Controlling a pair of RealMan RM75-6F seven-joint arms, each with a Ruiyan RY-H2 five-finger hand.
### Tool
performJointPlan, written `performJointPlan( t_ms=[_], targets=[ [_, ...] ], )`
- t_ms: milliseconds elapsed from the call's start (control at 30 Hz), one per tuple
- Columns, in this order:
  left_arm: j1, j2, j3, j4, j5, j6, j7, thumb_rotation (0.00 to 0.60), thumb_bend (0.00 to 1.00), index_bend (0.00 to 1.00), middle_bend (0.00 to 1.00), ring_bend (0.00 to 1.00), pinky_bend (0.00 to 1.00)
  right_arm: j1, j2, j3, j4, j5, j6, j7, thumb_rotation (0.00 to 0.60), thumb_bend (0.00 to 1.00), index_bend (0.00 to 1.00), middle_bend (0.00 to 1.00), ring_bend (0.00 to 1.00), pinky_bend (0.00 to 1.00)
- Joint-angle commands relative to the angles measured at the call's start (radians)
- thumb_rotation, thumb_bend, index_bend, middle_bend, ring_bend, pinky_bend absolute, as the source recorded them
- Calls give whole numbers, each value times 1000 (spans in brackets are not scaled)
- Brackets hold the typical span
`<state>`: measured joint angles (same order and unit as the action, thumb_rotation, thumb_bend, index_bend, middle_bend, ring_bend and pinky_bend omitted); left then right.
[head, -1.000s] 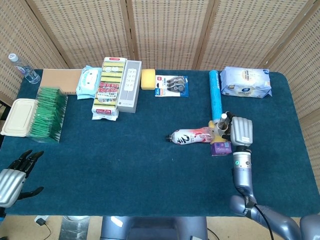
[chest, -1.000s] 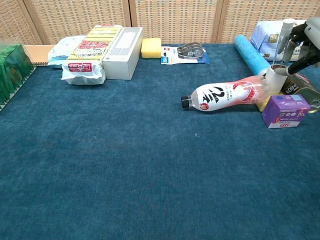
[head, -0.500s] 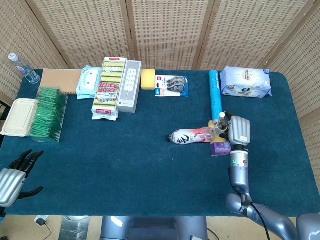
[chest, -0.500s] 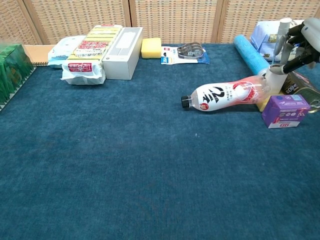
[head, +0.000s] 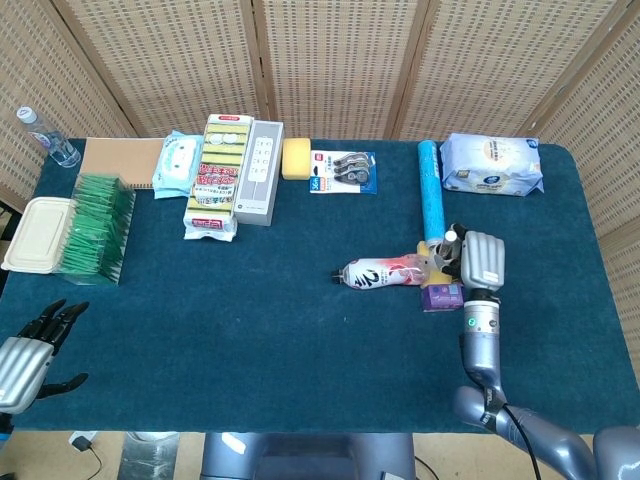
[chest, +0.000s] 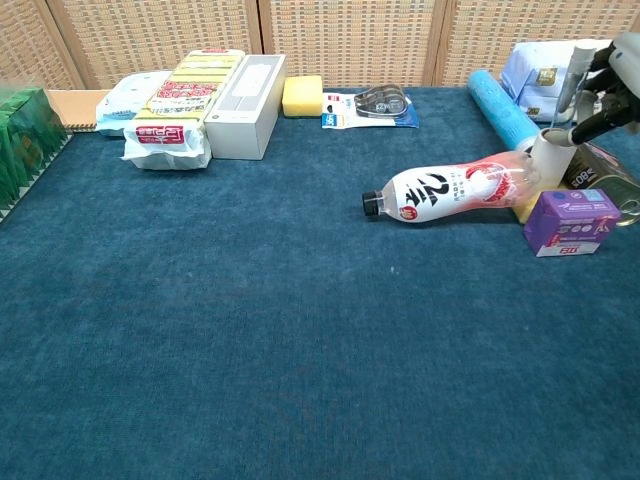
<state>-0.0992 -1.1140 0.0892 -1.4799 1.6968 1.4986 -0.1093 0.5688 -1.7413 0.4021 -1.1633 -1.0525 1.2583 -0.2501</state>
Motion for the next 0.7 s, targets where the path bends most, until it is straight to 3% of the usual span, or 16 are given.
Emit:
performJointPlan(
  t_ms=[33, 700],
  targets=[
    [-1, 0, 0, -1, -1, -2, 1, 600, 114, 0, 156, 76, 263, 2, 1, -1, 0, -3, 2, -4, 600, 277, 561, 730, 781, 780],
    [1, 4, 0, 2, -2, 3, -11, 600, 113, 0, 156, 76, 276, 10, 4, -3, -23, -24, 42, -32, 600, 293, 641, 822, 892, 833]
  ],
)
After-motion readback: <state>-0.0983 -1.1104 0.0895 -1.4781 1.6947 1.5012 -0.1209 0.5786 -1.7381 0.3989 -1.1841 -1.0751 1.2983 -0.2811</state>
